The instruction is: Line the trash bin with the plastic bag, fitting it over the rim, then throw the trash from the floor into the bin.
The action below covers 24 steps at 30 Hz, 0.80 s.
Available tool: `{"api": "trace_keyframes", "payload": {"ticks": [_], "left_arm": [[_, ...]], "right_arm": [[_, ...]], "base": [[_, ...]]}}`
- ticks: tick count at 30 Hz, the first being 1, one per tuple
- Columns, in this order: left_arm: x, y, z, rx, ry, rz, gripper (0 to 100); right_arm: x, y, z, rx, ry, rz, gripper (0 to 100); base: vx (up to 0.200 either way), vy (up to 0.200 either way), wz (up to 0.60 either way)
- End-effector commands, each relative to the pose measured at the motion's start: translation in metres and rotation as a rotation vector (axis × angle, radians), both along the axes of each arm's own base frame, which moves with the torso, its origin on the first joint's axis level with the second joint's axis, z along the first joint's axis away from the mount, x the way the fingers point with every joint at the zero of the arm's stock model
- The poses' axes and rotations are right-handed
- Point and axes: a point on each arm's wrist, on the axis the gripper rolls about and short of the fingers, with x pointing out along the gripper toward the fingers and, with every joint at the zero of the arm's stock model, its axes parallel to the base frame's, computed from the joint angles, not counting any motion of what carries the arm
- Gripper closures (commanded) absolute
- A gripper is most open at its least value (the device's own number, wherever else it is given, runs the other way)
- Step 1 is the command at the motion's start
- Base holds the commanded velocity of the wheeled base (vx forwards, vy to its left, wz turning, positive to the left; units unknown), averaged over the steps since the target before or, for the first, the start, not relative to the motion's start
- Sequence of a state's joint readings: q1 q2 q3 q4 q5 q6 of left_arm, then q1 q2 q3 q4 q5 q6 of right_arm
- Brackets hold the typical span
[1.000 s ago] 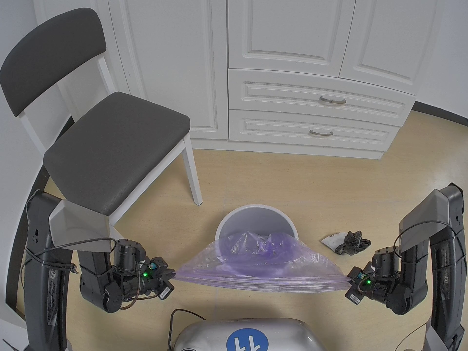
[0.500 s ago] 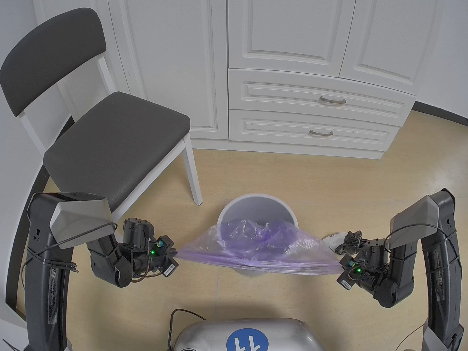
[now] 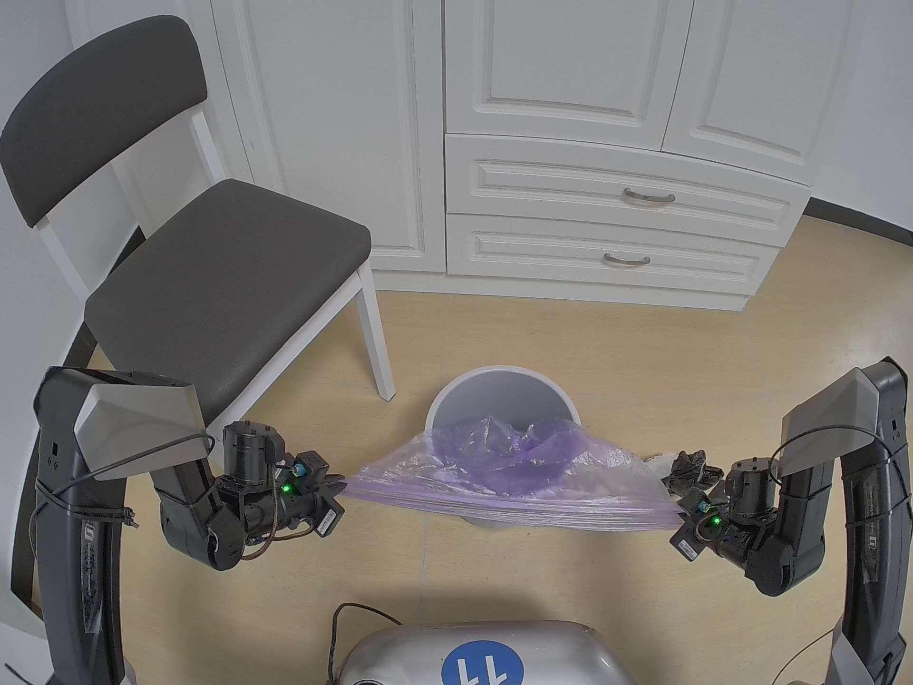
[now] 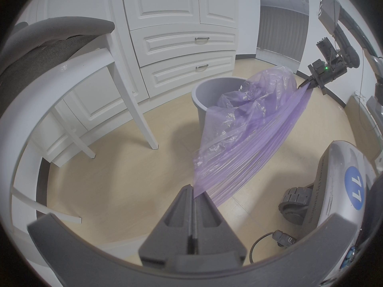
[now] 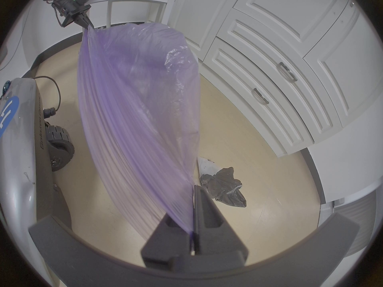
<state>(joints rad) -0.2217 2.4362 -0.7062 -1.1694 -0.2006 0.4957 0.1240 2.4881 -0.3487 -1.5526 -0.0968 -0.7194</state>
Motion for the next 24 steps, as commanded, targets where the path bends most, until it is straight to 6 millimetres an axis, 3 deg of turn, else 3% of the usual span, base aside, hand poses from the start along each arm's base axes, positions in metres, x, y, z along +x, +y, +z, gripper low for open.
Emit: {"api": "trace_keyframes", "payload": {"ticks": [1, 11, 12, 18, 24], "left_arm": [[-0.001, 0.000, 0.001, -0.004, 0.002, 0.000, 100], [0.013, -0.002, -0.024, 0.001, 0.018, 0.011, 100], [0.024, -0.005, -0.026, -0.010, -0.018, 0.044, 100], [0.029, -0.008, -0.014, -0.072, -0.080, 0.081, 100], [0.026, -0.008, -0.018, -0.067, -0.062, 0.079, 100]], "right_arm": [[0.001, 0.000, 0.003, 0.003, -0.021, 0.000, 100], [0.013, 0.001, -0.019, -0.006, -0.009, -0.009, 100], [0.018, 0.002, -0.019, 0.002, -0.027, -0.011, 100], [0.021, 0.003, -0.013, 0.049, -0.053, -0.032, 100], [0.020, 0.002, -0.014, 0.049, -0.045, -0.029, 100]], "base": [[0.000, 0.000, 0.00], [0.000, 0.000, 0.00], [0.000, 0.000, 0.00], [0.000, 0.000, 0.00], [0.000, 0.000, 0.00]]}}
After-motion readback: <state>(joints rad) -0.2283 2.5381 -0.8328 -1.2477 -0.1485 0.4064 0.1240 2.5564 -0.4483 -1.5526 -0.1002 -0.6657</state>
